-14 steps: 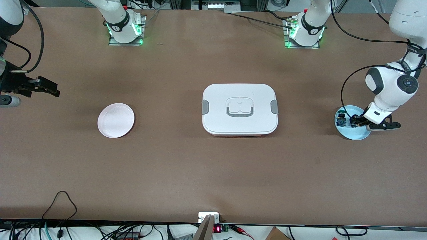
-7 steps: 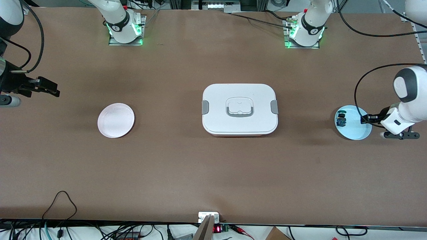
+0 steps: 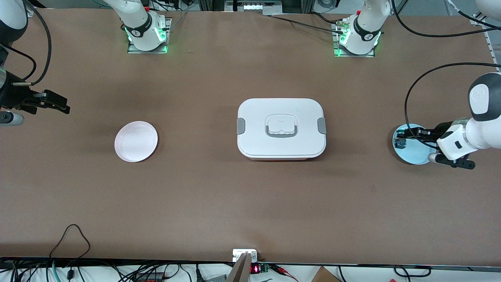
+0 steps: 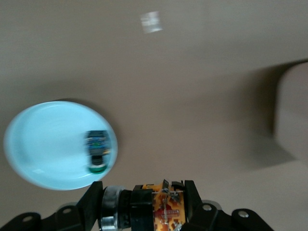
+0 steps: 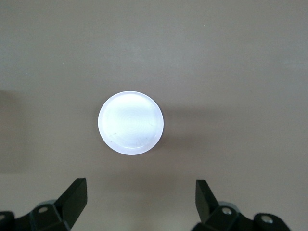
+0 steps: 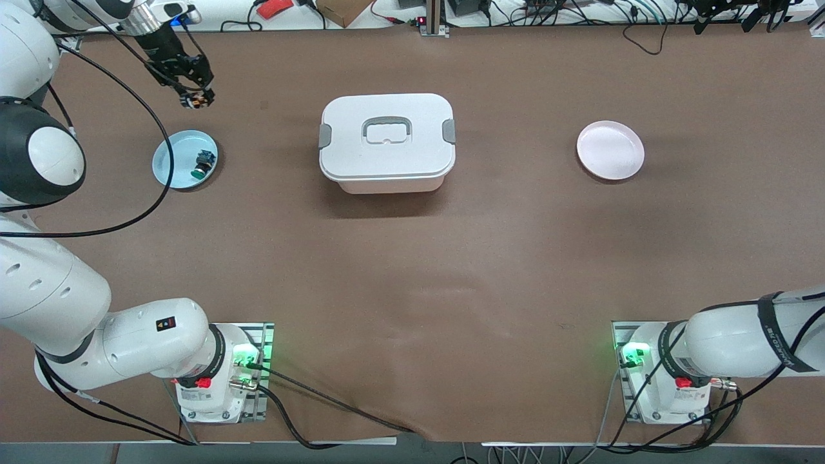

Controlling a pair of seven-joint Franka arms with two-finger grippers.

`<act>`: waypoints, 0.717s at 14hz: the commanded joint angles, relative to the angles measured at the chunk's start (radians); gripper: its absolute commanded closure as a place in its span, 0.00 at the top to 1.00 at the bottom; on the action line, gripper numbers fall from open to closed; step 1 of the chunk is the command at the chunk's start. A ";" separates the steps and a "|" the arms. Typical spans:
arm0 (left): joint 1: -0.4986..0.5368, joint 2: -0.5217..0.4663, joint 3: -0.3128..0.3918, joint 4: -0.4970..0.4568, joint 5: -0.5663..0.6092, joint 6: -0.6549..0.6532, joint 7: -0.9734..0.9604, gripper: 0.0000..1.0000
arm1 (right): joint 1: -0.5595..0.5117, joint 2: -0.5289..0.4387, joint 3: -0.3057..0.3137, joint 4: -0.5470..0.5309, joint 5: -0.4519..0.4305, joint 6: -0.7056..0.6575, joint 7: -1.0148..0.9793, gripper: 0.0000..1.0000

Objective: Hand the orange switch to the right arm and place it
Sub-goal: 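Close the left gripper on the orange switch and lift it, then carry the orange switch over the box while the right gripper approaches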

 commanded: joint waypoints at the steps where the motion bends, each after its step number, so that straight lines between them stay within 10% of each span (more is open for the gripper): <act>1: 0.005 0.022 -0.082 0.052 -0.058 -0.041 0.039 0.16 | -0.003 -0.007 0.006 0.000 -0.013 -0.001 0.013 1.00; 10: -0.005 0.098 -0.191 0.046 -0.633 -0.023 0.647 0.10 | -0.010 0.007 0.006 -0.002 0.023 0.002 0.017 1.00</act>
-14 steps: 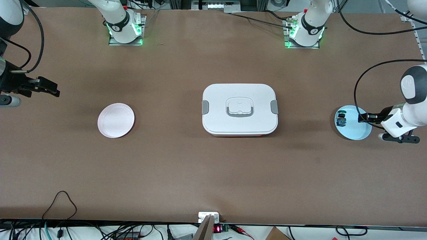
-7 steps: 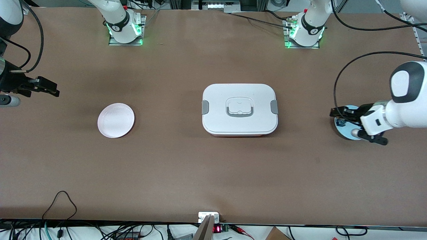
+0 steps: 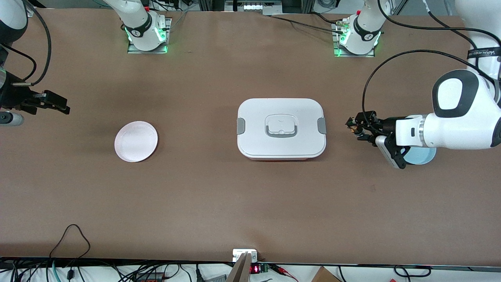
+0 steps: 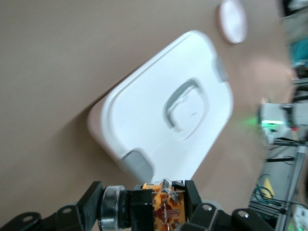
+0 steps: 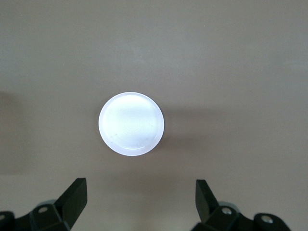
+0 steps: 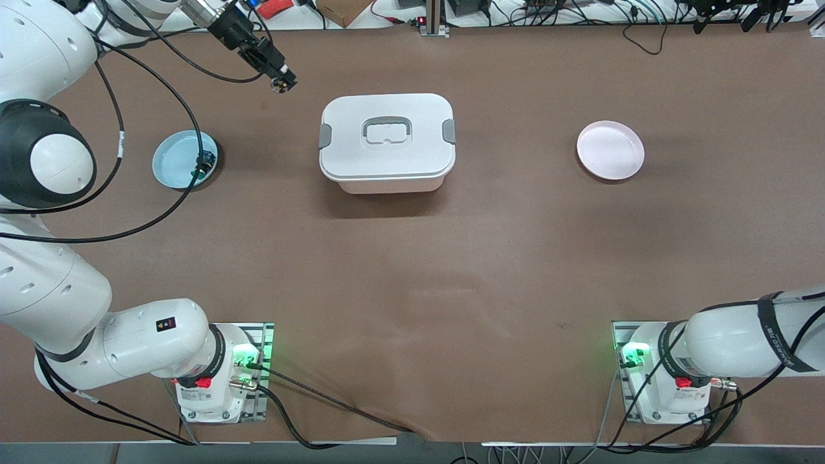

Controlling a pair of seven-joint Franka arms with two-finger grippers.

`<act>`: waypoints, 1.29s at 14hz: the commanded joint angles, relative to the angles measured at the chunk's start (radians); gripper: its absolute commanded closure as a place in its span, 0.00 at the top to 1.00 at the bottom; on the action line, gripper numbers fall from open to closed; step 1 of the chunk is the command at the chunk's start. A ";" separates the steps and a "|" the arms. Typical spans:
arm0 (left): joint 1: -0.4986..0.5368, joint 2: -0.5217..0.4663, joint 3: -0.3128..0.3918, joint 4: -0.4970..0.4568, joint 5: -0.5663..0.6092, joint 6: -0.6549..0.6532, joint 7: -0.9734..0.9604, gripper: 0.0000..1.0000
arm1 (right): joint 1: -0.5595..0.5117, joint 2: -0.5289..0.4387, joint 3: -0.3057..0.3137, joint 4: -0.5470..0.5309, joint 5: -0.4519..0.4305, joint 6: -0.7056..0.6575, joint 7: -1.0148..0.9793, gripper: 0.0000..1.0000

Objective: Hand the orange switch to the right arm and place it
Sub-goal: 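Carry the orange switch over the box while the right gripper approaches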

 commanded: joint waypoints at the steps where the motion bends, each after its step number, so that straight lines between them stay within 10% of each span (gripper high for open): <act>1: -0.002 0.084 -0.002 0.028 -0.221 0.003 0.302 0.10 | -0.011 0.008 0.005 -0.006 0.022 -0.006 0.012 1.00; 9: -0.035 0.088 -0.186 0.016 -0.475 0.144 0.682 0.08 | -0.002 0.008 0.009 -0.005 0.145 -0.051 -0.003 1.00; 18: -0.250 0.095 -0.221 -0.023 -1.053 0.549 1.194 0.02 | 0.017 0.037 0.009 -0.095 0.830 -0.052 0.008 1.00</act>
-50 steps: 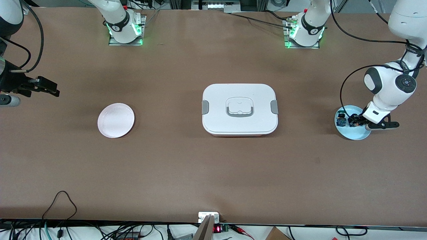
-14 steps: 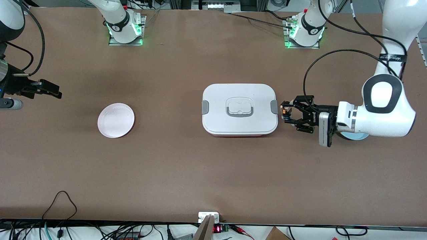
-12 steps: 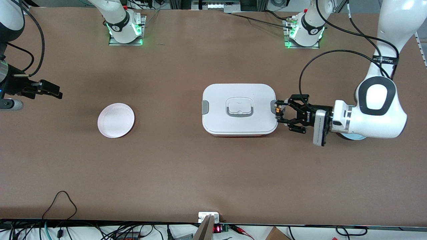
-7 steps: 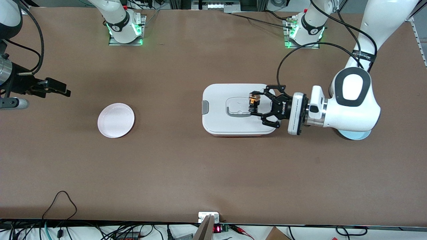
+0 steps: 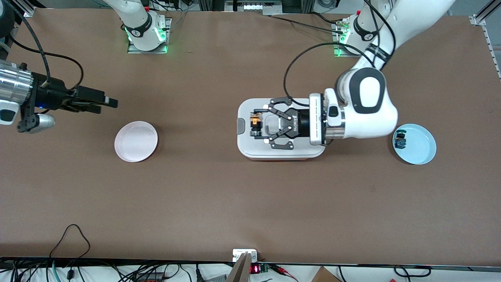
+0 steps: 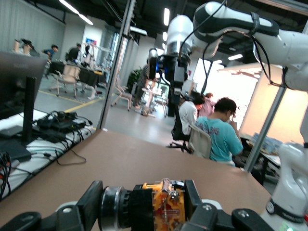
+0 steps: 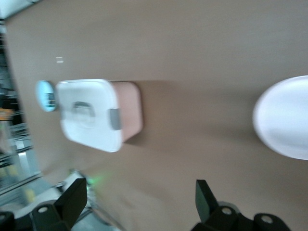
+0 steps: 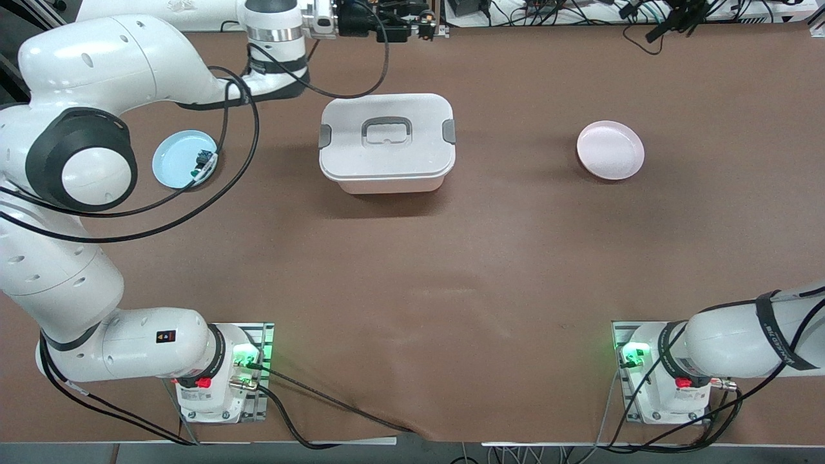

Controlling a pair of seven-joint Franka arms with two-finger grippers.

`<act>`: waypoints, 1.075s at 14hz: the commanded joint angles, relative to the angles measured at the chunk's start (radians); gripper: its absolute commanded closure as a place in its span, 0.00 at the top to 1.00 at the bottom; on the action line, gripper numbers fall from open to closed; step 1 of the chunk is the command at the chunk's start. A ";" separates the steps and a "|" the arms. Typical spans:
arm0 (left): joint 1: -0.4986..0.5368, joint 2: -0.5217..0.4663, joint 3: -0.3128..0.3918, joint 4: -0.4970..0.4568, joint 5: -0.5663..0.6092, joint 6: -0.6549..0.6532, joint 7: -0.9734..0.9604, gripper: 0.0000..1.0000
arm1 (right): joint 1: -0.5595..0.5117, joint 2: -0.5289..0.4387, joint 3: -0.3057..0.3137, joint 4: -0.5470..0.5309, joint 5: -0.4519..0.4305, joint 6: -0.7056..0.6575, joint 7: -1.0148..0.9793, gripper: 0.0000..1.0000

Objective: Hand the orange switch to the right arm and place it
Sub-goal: 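Carry the orange switch over the box while the right gripper approaches, then grasp the orange switch with the right gripper from the left gripper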

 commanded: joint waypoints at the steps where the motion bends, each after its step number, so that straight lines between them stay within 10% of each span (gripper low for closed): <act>1: -0.046 0.005 -0.003 0.003 -0.103 0.045 0.131 0.02 | -0.003 0.002 -0.002 -0.104 0.236 0.007 -0.004 1.00; 4: -0.097 0.006 -0.003 0.003 -0.204 0.097 0.229 0.02 | -0.001 0.022 -0.002 -0.195 0.472 0.012 -0.024 1.00; 15: -0.127 0.011 -0.002 0.006 -0.263 0.105 0.279 0.01 | 0.152 0.146 -0.002 -0.235 0.848 0.010 -0.035 1.00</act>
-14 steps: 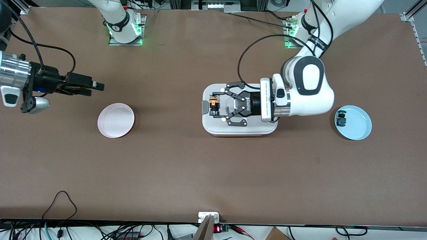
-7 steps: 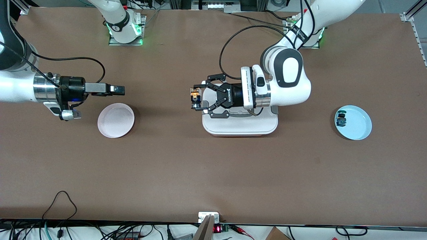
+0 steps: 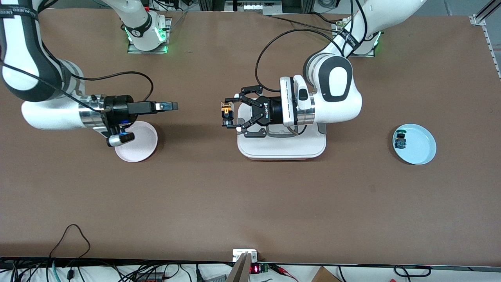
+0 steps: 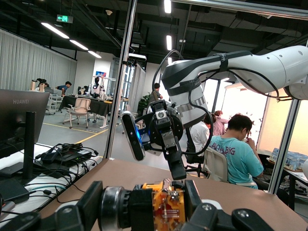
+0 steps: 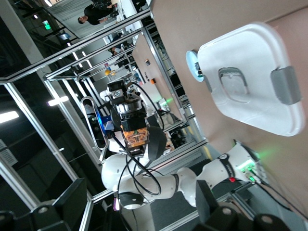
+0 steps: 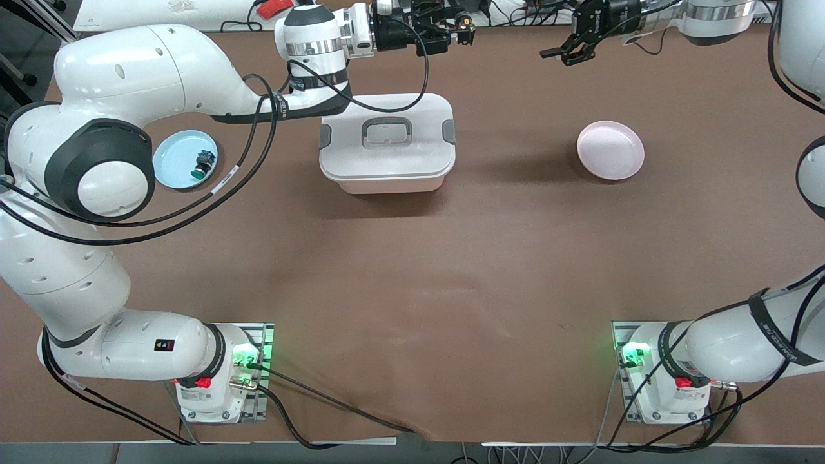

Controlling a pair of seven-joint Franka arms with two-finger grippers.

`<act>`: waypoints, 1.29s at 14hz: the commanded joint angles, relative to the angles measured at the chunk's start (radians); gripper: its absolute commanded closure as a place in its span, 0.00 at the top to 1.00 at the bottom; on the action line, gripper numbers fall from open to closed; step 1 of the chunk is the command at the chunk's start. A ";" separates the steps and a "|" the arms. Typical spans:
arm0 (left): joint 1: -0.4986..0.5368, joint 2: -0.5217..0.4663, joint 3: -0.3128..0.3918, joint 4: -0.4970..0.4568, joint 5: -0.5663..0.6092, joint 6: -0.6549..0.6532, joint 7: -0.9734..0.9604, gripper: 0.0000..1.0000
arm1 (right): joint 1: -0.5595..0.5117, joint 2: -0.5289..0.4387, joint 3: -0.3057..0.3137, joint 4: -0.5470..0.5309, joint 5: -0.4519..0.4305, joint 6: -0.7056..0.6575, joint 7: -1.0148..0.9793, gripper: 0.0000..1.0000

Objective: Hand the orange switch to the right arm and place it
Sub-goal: 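Grasp the orange switch with the right gripper from the left gripper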

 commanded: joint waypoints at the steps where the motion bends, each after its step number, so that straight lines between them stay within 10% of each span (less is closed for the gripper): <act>1: -0.011 0.004 -0.001 0.007 -0.039 0.011 0.040 0.01 | 0.044 0.024 -0.004 -0.004 0.087 0.003 -0.008 1.00; 8: -0.060 0.005 -0.002 0.018 -0.085 0.094 0.040 0.00 | 0.146 0.096 -0.004 0.006 0.290 0.026 -0.012 1.00; 18: -0.070 0.005 -0.001 0.019 -0.085 0.100 0.038 0.00 | 0.172 0.127 -0.004 0.026 0.296 0.051 -0.019 1.00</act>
